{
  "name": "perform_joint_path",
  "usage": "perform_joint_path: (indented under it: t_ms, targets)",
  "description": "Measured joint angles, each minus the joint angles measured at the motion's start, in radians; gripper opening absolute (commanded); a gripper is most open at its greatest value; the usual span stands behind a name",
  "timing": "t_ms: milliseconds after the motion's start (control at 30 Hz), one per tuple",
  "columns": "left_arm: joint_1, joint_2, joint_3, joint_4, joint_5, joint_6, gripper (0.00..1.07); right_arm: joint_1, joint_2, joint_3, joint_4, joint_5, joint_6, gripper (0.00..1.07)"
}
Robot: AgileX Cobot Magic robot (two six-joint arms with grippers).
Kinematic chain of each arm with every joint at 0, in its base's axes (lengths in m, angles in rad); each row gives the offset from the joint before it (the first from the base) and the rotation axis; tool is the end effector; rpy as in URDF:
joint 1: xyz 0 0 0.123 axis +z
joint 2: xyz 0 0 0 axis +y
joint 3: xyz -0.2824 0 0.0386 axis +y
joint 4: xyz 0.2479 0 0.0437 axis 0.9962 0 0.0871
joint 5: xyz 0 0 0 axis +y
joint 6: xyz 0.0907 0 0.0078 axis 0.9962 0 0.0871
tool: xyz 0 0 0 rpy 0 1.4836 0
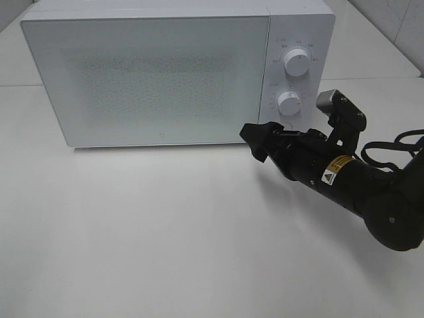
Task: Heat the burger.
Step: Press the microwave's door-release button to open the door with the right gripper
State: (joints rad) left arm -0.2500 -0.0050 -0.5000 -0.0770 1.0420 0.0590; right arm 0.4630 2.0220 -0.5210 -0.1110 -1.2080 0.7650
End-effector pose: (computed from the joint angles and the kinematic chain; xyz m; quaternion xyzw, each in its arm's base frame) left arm -0.0063 -0.0046 0.2789 0.1314 0.8361 -0.0889 0.5251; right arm 0.2708 0.1457 0.0972 0.0691 0.7732 0.3856 0.4987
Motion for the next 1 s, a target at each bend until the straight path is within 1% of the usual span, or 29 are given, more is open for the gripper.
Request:
perform_joint_path:
  t_ms: [33,67,233,300,400,433,500,533,567,600,633,667,700,733,767,800,833,867,933,967,1000]
  targets:
    - [0.000,0.000,0.000,0.000,0.000,0.000,0.00,0.000,0.000,0.000,0.000,0.000,0.000,0.70]
    - [0.000,0.000,0.000,0.000,0.000,0.000,0.00,0.000,0.000,0.000,-0.013,0.000,-0.074,0.70]
    - [0.000,0.000,0.000,0.000,0.000,0.000,0.00,0.000,0.000,0.000,-0.053,0.000,-0.174,0.70]
    - [0.000,0.000,0.000,0.000,0.000,0.000,0.00,0.000,-0.012,0.001,-0.083,0.002,-0.258,0.70]
    - [0.000,0.000,0.000,0.000,0.000,0.000,0.00,0.000,-0.023,0.001,-0.086,0.004,-0.288,0.70]
    - [0.000,0.000,0.000,0.000,0.000,0.000,0.00,0.000,-0.053,0.002,-0.087,0.021,-0.348,0.70]
    - [0.000,0.000,0.000,0.000,0.000,0.000,0.00,0.000,-0.075,0.002,-0.087,0.040,-0.374,0.70]
    - [0.000,0.000,0.000,0.000,0.000,0.000,0.00,0.000,-0.120,0.002,-0.088,0.105,-0.425,0.70]
    - [0.000,0.000,0.000,0.000,0.000,0.000,0.00,0.000,-0.159,-0.009,-0.091,0.220,-0.451,0.70]
    - [0.000,0.000,0.000,0.000,0.000,0.000,0.00,0.000,-0.159,-0.009,-0.091,0.220,-0.451,0.70]
    - [0.000,0.000,0.000,0.000,0.000,0.000,0.00,0.000,-0.175,-0.020,-0.095,0.276,-0.458,0.70]
    - [0.000,0.000,0.000,0.000,0.000,0.000,0.00,0.000,-0.212,-0.053,-0.121,0.436,-0.462,0.70]
    - [0.000,0.000,0.000,0.000,0.000,0.000,0.00,0.000,-0.212,-0.053,-0.121,0.436,-0.462,0.70]
    - [0.000,0.000,0.000,0.000,0.000,0.000,0.00,0.000,-0.226,-0.069,-0.136,0.522,-0.462,0.70]
    - [0.000,0.000,0.000,0.000,0.000,0.000,0.00,0.000,-0.226,-0.069,-0.136,0.522,-0.462,0.70]
    - [0.000,0.000,0.000,0.000,0.000,0.000,0.00,0.000,-0.259,-0.110,-0.175,0.677,-0.462,0.70]
    - [0.000,0.000,0.000,0.000,0.000,0.000,0.00,0.000,-0.275,-0.134,-0.190,0.764,-0.459,0.69]
    - [0.000,0.000,0.000,0.000,0.000,0.000,0.00,0.000,-0.275,-0.134,-0.190,0.764,-0.459,0.69]
    - [0.000,0.000,0.000,0.000,0.000,0.000,0.00,0.000,-0.333,-0.225,-0.203,1.085,-0.458,0.67]
    - [0.000,0.000,0.000,0.000,0.000,0.000,0.00,0.000,-0.333,-0.225,-0.203,1.085,-0.458,0.67]
    - [0.000,0.000,0.000,0.000,0.000,0.000,0.00,0.000,-0.347,-0.250,-0.203,1.164,-0.458,0.65]
